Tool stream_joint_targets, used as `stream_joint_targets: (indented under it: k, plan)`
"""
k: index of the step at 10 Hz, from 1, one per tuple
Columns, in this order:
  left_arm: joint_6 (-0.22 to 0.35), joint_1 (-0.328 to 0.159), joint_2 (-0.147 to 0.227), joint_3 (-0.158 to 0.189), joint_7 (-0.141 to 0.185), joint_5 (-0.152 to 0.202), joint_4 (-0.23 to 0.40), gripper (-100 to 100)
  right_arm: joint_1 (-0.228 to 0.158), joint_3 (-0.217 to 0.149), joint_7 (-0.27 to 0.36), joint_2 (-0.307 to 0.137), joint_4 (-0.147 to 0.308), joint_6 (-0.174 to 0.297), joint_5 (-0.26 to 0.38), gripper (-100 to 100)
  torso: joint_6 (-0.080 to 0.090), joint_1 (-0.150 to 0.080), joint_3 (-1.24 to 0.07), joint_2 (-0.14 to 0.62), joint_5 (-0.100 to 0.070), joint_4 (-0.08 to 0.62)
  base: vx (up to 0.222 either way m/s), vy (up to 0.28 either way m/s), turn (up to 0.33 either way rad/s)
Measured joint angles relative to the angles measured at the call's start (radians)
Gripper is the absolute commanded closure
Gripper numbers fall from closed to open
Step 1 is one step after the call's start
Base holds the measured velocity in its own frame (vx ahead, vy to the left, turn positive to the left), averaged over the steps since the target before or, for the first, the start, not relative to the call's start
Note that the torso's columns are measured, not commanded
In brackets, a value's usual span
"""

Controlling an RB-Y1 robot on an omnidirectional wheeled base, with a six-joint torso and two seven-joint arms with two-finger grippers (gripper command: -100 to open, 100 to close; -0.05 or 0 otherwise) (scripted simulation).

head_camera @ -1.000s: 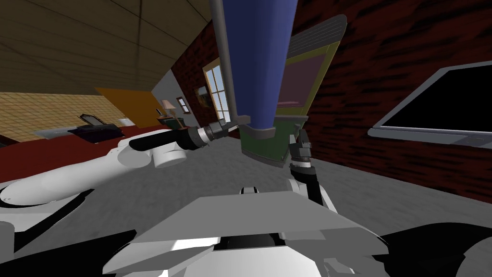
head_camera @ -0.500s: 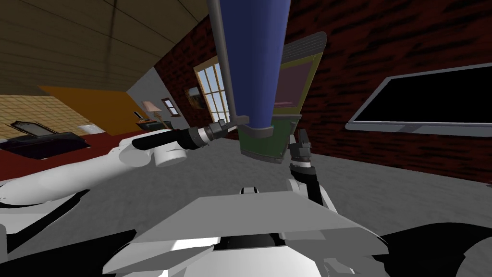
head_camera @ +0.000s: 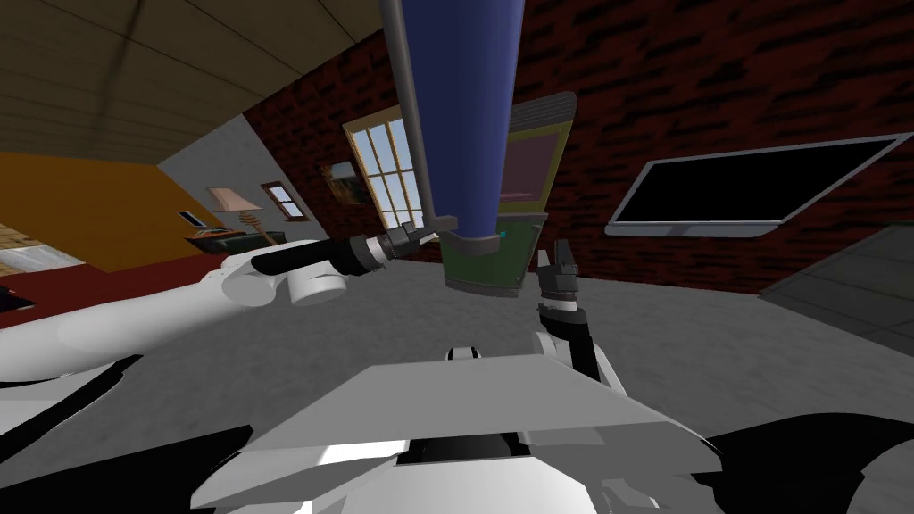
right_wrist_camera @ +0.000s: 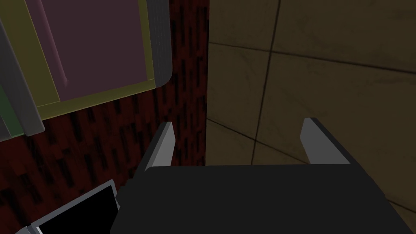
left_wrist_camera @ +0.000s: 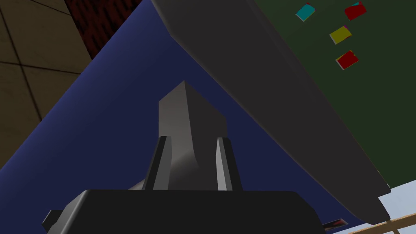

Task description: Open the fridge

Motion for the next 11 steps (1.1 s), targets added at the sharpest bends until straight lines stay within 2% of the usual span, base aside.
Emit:
stream_joint_targets:
  k: [1, 2, 3, 4, 5, 6, 8, 9, 11]
  plan:
    - [0.002, 0.011, -0.006, 0.008, -0.004, -0.001, 0.003, 100, 0.000, 0.000, 0.000, 0.000, 0.000, 0.000, 0.000, 0, -0.001, 0.000, 0.000, -0.001, 0.001, 0.000, -0.087, 0.298, -0.345]
    - [-0.007, -0.004, -0.002, -0.012, -0.007, 0.000, 0.018, 100, 0.000, 0.000, 0.000, 0.000, 0.000, 0.000, 0.000, 0, 0.000, 0.003, -0.001, -0.001, 0.001, -0.001, -0.100, 0.273, -0.176]
    - [-0.003, -0.013, -0.007, -0.017, -0.007, 0.003, 0.027, 100, 0.000, 0.000, 0.000, 0.000, 0.000, 0.000, 0.000, 0, -0.002, 0.002, 0.000, 0.000, 0.001, 0.001, -0.038, 0.143, 0.009]
    - [0.001, -0.002, -0.003, -0.002, -0.008, 0.005, 0.023, 100, 0.000, 0.000, 0.000, 0.000, 0.000, 0.000, 0.000, 0, -0.002, -0.005, 0.001, 0.000, -0.001, 0.001, -0.060, 0.214, -0.282]
    - [-0.007, 0.003, -0.001, -0.004, -0.013, 0.005, 0.033, 100, 0.000, 0.000, 0.000, 0.000, 0.000, 0.000, 0.000, 0, 0.001, -0.001, 0.001, 0.001, -0.001, -0.001, -0.084, 0.225, -0.222]
    - [-0.015, -0.007, 0.005, -0.016, -0.013, 0.008, 0.043, -100, 0.000, 0.000, 0.000, 0.000, 0.000, 0.000, 0.000, 0, -0.001, 0.001, 0.002, 0.001, 0.001, 0.000, -0.025, 0.086, 0.007]
    - [-0.017, -0.038, 0.041, -0.012, 0.004, 0.039, 0.032, -100, 0.001, 0.000, 0.000, 0.000, 0.000, 0.000, 0.000, 0, -0.002, -0.009, 0.013, 0.011, -0.002, 0.000, 0.063, -0.021, 0.070]
    - [0.003, -0.051, 0.051, 0.012, 0.015, 0.064, 0.012, -100, 0.001, 0.000, 0.000, 0.000, 0.000, 0.000, 0.000, 0, 0.001, -0.008, 0.015, 0.016, -0.002, 0.002, 0.074, -0.024, 0.039]
    - [0.001, -0.124, 0.102, -0.009, 0.043, 0.107, 0.003, -100, 0.001, 0.000, 0.000, 0.001, 0.000, 0.000, 0.000, 0, -0.001, -0.001, 0.017, 0.020, 0.001, 0.003, 0.050, -0.011, 0.017]
